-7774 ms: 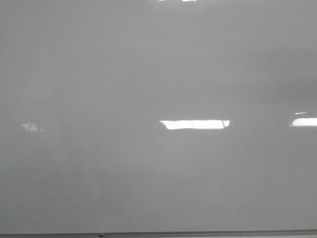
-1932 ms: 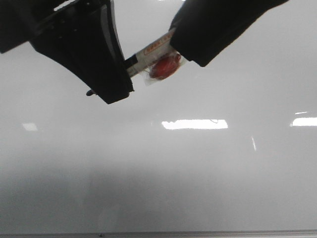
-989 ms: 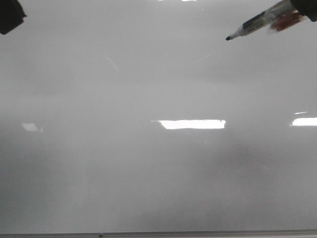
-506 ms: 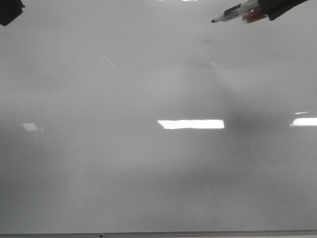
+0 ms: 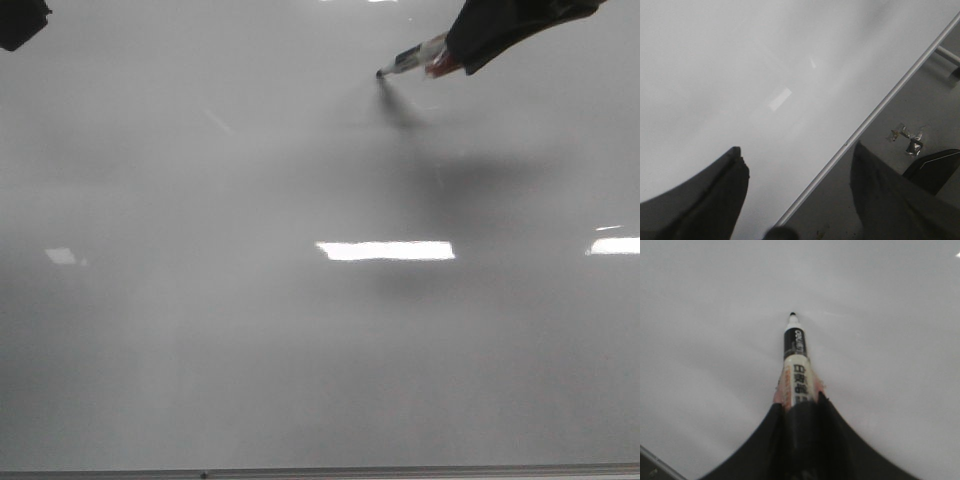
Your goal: Write number 8 on whiteboard
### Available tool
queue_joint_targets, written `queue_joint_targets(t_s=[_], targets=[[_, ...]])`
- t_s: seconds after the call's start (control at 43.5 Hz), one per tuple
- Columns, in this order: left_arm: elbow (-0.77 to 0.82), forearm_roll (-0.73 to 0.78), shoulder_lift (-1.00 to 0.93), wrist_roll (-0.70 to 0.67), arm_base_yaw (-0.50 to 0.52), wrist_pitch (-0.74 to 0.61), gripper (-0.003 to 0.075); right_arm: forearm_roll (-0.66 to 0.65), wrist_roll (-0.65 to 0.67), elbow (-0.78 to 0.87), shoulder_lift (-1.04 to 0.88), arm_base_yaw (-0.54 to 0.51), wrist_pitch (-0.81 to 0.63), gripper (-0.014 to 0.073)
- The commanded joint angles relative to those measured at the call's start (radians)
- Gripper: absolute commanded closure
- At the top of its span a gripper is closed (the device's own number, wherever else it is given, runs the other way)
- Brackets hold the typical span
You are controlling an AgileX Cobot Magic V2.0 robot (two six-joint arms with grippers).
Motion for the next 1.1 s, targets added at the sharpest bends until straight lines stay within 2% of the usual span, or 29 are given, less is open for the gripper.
queue_joint_targets(t_s=[0.0, 0.184, 0.299, 0.437, 0.598, 0.897, 1.081], targets=[[-0.024, -0.019, -0.023, -0.013, 0.001, -0.056, 0.0281, -0.002, -0.015, -0.035, -0.004, 0.000, -0.019, 0.0700], [-0.024, -0.019, -0.023, -0.013, 0.001, -0.058, 0.0281, -0.018, 0.012, 0.004, -0.033, -0.032, 0.032, 0.0697], [-0.024, -0.019, -0.023, -0.013, 0.001, -0.058, 0.0281, -0.016, 0.012, 0.073, -0.059, -0.033, 0.012, 0.0697], [-0.024, -0.019, -0.023, -0.013, 0.001, -0.058, 0.0281, -0.010, 0.012, 0.121, -0.046, 0.012, -0.048, 0.0697], [-0.024, -0.019, -0.023, -0.013, 0.001, -0.056, 0.0281, -0.010, 0.012, 0.078, -0.006, 0.044, -0.118, 0.0697], [-0.024, -0.019, -0.023, -0.013, 0.001, -0.054, 0.0281, -0.011, 0.004, -0.028, -0.026, -0.052, -0.047, 0.0697], [-0.024, -0.019, -0.023, -0.013, 0.001, -0.056, 0.0281, -0.011, -0.001, -0.047, -0.030, -0.014, -0.054, 0.0701]])
